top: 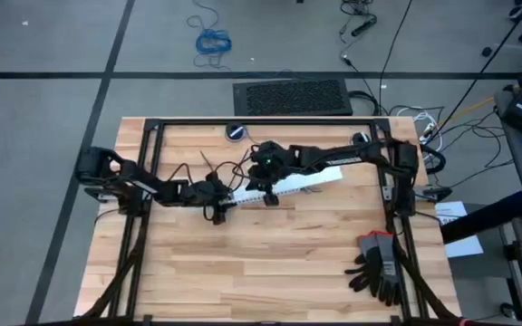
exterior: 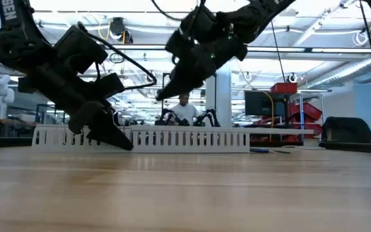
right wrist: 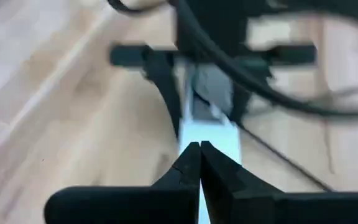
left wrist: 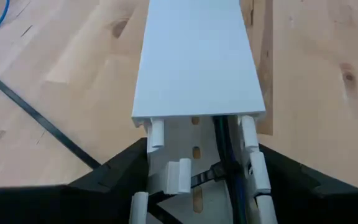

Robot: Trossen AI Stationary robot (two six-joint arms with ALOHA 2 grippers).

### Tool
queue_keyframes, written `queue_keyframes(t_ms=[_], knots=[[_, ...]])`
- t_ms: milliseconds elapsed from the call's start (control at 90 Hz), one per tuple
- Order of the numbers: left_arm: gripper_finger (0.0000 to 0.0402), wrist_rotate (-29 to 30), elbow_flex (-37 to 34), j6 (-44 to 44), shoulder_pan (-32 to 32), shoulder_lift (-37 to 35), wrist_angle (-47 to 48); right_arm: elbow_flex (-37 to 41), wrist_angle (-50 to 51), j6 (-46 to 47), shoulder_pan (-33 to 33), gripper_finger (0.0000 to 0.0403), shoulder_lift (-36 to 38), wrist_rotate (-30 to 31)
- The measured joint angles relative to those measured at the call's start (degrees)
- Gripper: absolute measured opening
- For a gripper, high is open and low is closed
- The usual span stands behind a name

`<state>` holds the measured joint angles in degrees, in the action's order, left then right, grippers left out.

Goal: Ziptie cables
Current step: Close the white cable duct tray the with white cable cover

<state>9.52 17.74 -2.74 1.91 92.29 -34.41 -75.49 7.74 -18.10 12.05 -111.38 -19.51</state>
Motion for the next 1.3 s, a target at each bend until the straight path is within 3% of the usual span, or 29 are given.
queue_keyframes(t_ms=[189,400,767,1100,1300], knots=[[0.0240,0.15,0.00,-0.04,0.00,0.00,-0.10,0.01,0.21,0.17,0.64,0.0000,-3.95,-0.16],[0.0240,0.39,-0.06,-0.16,0.04,-0.07,-0.11,-0.96,-10.40,2.29,0.37,0.0000,-9.79,-4.94],[0.0241,1.85,0.15,1.14,-0.07,-0.83,-0.41,-4.04,-10.26,3.92,-0.04,0.0000,-14.02,-6.78],[0.0307,3.38,0.37,2.15,-0.07,-9.78,7.23,-3.97,-10.46,3.93,0.01,0.0000,-14.09,-7.29],[0.0315,3.41,0.55,0.08,-0.07,-15.67,16.72,-3.93,-10.80,3.95,0.01,0.0000,-14.13,-7.47]])
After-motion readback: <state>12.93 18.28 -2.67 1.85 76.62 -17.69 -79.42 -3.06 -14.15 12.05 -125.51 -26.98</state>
